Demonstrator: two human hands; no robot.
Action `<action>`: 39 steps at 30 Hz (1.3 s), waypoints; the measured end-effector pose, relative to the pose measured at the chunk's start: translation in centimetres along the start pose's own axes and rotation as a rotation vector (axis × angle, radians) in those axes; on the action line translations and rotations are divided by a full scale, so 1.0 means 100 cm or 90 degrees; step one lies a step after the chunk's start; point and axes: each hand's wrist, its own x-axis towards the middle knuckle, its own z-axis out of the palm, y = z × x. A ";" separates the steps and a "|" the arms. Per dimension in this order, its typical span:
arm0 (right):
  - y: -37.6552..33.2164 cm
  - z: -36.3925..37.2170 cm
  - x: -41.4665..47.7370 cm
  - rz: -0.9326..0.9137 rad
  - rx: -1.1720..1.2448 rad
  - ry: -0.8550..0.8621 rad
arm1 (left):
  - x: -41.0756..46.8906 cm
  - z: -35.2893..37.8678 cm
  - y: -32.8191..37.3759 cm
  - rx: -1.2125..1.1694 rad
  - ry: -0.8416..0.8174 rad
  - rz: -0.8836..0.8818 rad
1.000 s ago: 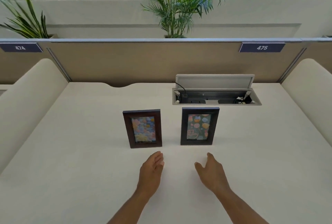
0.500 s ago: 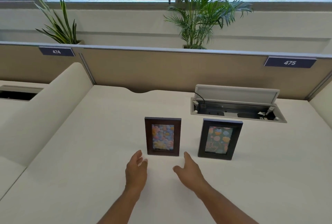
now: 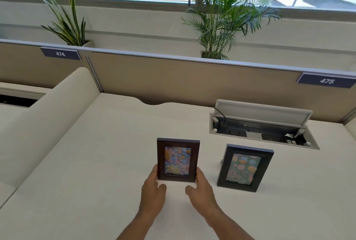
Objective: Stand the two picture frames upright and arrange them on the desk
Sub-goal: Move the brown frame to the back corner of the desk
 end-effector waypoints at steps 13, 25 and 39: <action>-0.055 0.034 0.069 -0.079 -0.021 -0.043 | 0.068 -0.036 0.002 0.017 0.102 0.021; -0.117 0.109 0.173 -0.133 -0.075 -0.127 | 0.157 -0.093 0.021 0.011 0.270 0.049; -0.175 0.141 0.237 -0.133 -0.127 -0.139 | 0.234 -0.121 0.019 0.052 0.352 0.080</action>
